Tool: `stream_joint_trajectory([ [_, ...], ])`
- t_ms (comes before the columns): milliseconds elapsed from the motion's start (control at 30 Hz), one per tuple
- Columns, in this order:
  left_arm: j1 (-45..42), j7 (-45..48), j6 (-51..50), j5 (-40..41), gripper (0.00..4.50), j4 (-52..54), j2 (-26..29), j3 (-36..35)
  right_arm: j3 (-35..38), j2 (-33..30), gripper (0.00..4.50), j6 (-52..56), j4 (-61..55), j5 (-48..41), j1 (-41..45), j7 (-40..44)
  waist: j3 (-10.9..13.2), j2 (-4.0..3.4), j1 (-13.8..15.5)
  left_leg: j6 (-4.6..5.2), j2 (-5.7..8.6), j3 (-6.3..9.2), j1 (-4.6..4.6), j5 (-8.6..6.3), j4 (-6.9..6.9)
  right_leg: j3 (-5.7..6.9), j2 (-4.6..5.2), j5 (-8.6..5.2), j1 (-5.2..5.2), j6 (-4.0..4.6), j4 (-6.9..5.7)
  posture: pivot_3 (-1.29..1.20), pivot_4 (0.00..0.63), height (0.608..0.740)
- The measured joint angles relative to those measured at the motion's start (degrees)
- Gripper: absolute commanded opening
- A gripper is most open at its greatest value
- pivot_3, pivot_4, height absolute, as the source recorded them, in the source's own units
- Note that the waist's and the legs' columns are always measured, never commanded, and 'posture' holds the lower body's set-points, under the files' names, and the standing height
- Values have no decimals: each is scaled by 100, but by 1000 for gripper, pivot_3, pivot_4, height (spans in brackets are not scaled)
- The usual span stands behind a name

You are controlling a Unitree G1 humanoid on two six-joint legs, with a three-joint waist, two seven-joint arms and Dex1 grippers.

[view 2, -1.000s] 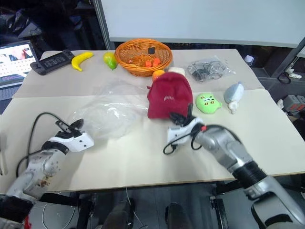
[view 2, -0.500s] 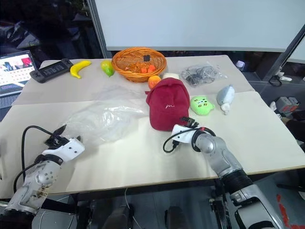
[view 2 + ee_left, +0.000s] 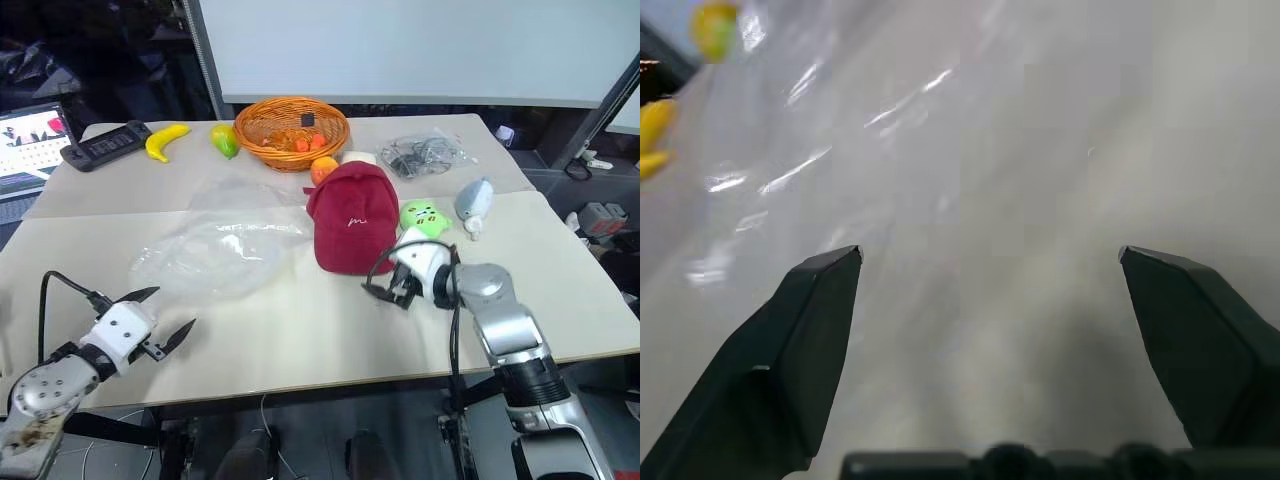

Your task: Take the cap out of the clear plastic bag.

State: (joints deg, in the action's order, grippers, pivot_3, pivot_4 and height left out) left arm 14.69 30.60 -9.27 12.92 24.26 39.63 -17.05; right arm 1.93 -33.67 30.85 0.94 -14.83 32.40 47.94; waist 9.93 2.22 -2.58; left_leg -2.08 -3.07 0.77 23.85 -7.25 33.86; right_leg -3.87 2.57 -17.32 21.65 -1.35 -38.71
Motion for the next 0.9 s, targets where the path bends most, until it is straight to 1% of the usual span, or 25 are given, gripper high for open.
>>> stream_joint_trajectory([
  [100,-60,-496,-601,663,4437,94,-690,-689,800,307,4441,265,673,-192,443,-929,-2,5,6,7,3,0,5,-4,0,-1,-3,-1,2,-3,4,0,150,740],
  [167,-58,-987,-966,1195,4437,98,-1307,-1181,997,425,4441,239,1151,-63,485,-1523,-3,7,16,19,6,0,31,-12,7,0,-2,-1,17,-8,13,0,150,740],
  [200,-59,-1148,-1074,1351,4437,94,-1454,-1362,1011,484,4441,207,1335,12,490,-1709,-3,8,16,19,7,0,56,-12,11,-2,-2,3,43,-12,10,0,150,740],
  [233,-79,-1333,-1150,1494,4437,75,-1568,-1559,1009,549,4441,151,1528,82,494,-1914,-3,8,13,20,10,0,78,-11,17,-5,-2,6,66,-15,4,0,150,740],
  [300,-261,-1739,-1225,1714,4437,-42,-1732,-2035,996,596,4441,-59,1887,271,517,-2271,-3,7,15,20,12,0,82,-11,22,-6,-1,7,68,-17,0,0,150,740],
  [400,-557,-2327,-1209,1897,4437,-595,-1756,-2924,1005,596,4441,-626,2414,600,646,-2901,-3,7,3,20,14,-1,74,-12,25,-9,0,8,62,-19,2,0,150,740],
  [433,-594,-2436,-1190,1890,4437,-839,-1732,-3084,1019,599,4441,-817,2553,687,648,-3077,-3,7,-3,20,14,-2,74,-12,25,-9,0,8,61,-19,3,0,150,740],
  [500,-643,-2503,-1154,1867,4437,-1315,-1711,-3182,1034,652,4441,-1069,2779,778,648,-3306,-3,7,-2,20,14,-2,71,-12,24,-9,-1,8,60,-19,4,0,150,740],
  [567,-766,-2496,-1041,1822,4437,-1818,-1718,-3134,937,771,4441,-1395,3034,961,640,-3480,-3,8,-2,19,13,-2,72,-11,24,-8,-3,8,61,-19,3,0,150,740],
  [733,-855,-2471,-811,1683,4437,-1954,-1774,-2870,836,891,4441,-1802,3289,1023,644,-3529,-3,8,15,19,13,-2,76,-12,23,-8,0,9,60,-20,7,0,150,740],
  [900,-987,-2477,-754,1667,4437,-2054,-1826,-2728,818,901,4441,-1949,3487,1024,644,-3541,-3,8,-2,19,13,-2,76,-12,23,-9,0,10,60,-21,7,0,150,740],
])
